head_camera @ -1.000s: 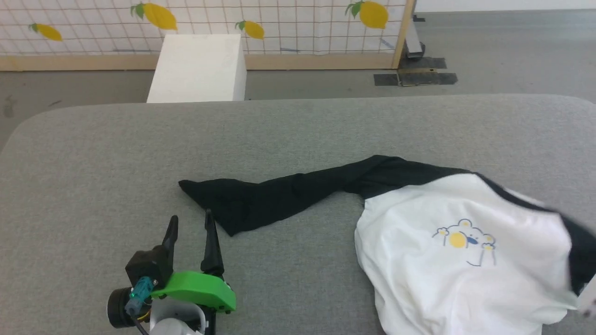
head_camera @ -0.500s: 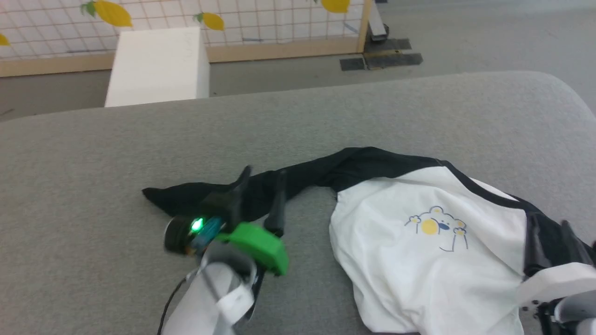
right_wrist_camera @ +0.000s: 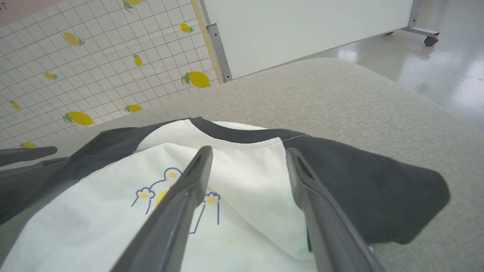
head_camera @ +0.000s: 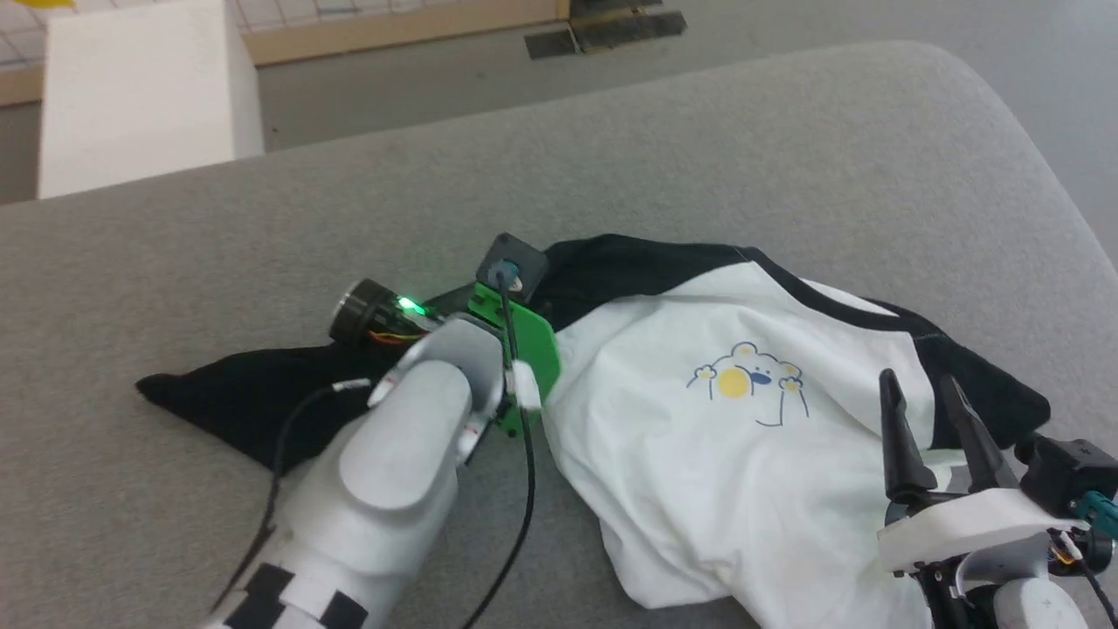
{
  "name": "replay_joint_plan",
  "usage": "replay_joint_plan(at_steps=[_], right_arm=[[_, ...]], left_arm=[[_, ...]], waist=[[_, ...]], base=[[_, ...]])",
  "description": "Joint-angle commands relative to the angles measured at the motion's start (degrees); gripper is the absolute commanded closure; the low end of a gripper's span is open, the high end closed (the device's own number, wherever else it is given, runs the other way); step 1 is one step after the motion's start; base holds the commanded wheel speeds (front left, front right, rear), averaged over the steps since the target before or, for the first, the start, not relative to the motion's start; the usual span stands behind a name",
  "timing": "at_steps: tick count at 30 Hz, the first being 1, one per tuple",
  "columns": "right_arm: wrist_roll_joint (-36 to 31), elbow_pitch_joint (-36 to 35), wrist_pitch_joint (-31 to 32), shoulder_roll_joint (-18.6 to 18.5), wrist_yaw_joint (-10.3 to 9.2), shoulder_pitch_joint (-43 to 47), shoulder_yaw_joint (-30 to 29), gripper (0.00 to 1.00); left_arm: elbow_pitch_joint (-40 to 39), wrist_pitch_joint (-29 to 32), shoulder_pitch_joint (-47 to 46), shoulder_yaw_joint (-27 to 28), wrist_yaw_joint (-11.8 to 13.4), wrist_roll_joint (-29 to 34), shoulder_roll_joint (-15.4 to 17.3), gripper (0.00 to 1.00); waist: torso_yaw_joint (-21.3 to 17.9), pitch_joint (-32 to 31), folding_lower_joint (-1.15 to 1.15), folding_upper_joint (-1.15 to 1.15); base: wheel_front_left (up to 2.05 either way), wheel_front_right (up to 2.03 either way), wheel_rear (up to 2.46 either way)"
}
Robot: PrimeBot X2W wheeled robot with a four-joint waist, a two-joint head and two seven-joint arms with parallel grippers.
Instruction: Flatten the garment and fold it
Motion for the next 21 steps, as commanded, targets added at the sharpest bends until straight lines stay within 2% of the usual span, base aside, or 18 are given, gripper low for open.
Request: replay_joint_plan(at_steps=[1, 3, 4, 6, 11, 14, 19, 21], right_arm=[[0.4, 0.0, -0.5, 0.0, -0.09, -1.1, 0.5, 0.0], [0.9, 0.3, -0.9, 0.0, -0.09, -1.5, 0.9, 0.0], [1.0, 0.5, -1.1, 0.0, -0.09, -1.6, 1.0, 0.0], [1.4, 0.9, -1.4, 0.0, -0.09, -1.8, 1.2, 0.0], [1.4, 1.7, -1.6, 0.0, -0.09, -2.0, 1.2, 0.0], [0.9, 1.6, -1.4, 0.0, -0.09, -1.7, 0.7, 0.0], [-0.6, 0.7, 0.0, 0.0, -0.09, -0.3, -0.9, 0.0], [-1.0, 0.1, 0.8, 0.0, -0.09, 0.4, -1.3, 0.0]], left_arm=[[1.1, 1.1, -1.4, -0.1, 0.5, 0.6, 0.9, 0.0], [3.4, 3.6, -2.8, -0.2, 0.6, 0.7, 1.4, 0.0], [4.2, 4.3, -3.1, 0.0, 0.7, 0.6, 1.5, 0.09], [4.7, 3.6, -3.7, 0.8, 1.1, -0.2, 1.6, 1.0], [3.1, -1.8, -1.4, 5.9, 2.8, -5.3, 1.5, 1.0], [0.8, -3.9, 2.7, 9.4, 3.9, -8.8, 2.5, 1.0], [-6.1, -3.7, 12.1, 14.4, 6.4, -12.9, 6.8, 1.0], [-10.5, -3.0, 17.1, 16.8, 8.2, -14.3, 9.1, 1.0]], waist=[[-2.6, 2.7, 0.0, 0.0], [-2.8, 3.3, 0.0, 0.0], [-2.9, 3.4, 0.0, 0.0], [-2.6, 3.5, 0.0, 0.0], [-0.8, 2.0, 0.0, 0.0], [0.8, 0.2, 0.0, 0.0], [4.8, -2.9, 0.0, 0.0], [6.8, -4.2, 0.0, 0.0]], base=[[0.0, 0.0, 0.0], [0.0, 0.0, 0.0], [0.0, 0.0, 0.0], [0.0, 0.0, 0.0], [0.0, 0.0, 0.0], [0.0, 0.0, 0.0], [0.0, 0.0, 0.0], [0.0, 0.0, 0.0]])
